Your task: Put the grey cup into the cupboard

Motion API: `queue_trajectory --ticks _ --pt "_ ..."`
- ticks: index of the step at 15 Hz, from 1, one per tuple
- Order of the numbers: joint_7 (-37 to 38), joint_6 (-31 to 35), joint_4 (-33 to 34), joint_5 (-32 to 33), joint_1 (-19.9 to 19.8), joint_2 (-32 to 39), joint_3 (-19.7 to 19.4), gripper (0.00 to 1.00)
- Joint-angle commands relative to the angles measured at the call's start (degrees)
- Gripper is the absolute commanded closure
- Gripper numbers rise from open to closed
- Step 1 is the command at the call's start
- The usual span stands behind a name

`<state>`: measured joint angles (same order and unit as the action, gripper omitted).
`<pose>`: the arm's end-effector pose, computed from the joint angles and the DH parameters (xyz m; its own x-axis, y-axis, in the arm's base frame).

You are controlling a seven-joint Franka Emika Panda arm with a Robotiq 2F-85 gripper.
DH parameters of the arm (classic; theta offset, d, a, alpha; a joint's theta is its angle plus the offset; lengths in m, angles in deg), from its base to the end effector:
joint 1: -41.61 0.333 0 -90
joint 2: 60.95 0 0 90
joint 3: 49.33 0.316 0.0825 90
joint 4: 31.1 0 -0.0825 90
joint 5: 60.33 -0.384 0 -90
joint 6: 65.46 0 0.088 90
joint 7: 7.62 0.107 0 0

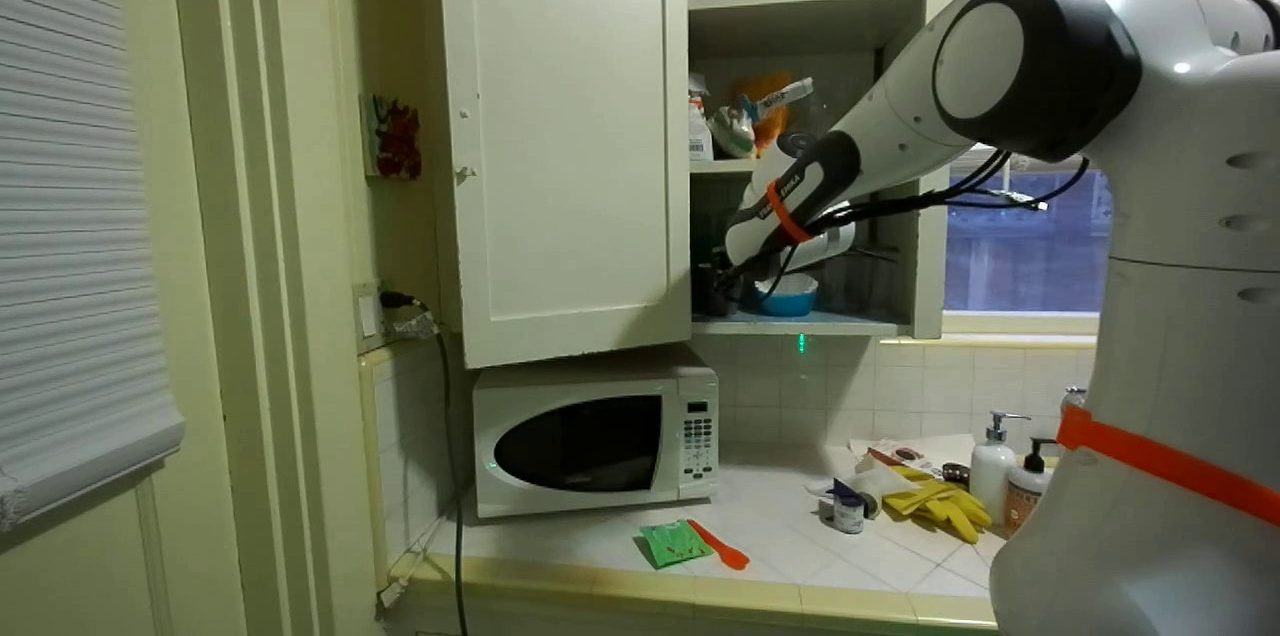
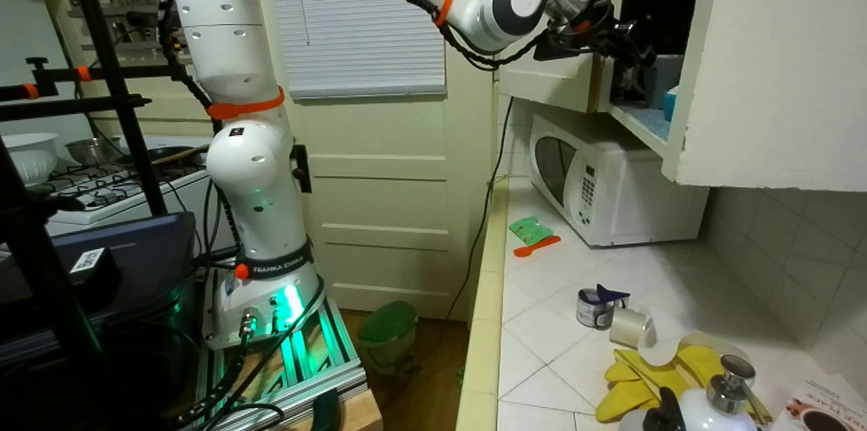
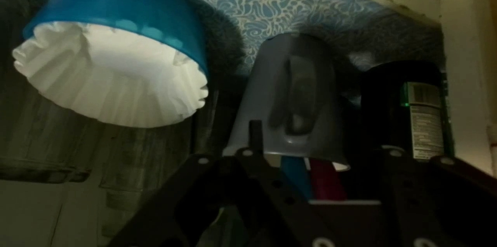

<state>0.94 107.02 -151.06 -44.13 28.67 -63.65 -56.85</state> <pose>0.5534 -0.1860 0.5585 0.5738 -0.0800 0.8151 -0.3051 -0.9445 0.1221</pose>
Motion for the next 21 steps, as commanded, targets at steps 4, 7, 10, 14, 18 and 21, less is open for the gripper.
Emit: queue_trajectory --ticks 4,7,10,14,18,21 --pt "2.50 -1.25 -0.17 1.81 -0.06 -1.21 0.59 0.00" --pt "3.04 -0.24 -3.44 2.27 -0.04 -4.51 1.15 0.00" --pt "5.18 1.00 -8.62 4.58 -1.30 -10.15 1.90 0.00" --pt "2.05 -0.16 -19.79 7.37 -2.38 -21.27 1.35 0.00" --pt "-12.43 1.73 -31.19 -0.60 10.68 -31.33 -7.67 0.00" --pt "-17.03 2.25 -35.62 -5.52 23.05 -37.00 -16.19 0.00"
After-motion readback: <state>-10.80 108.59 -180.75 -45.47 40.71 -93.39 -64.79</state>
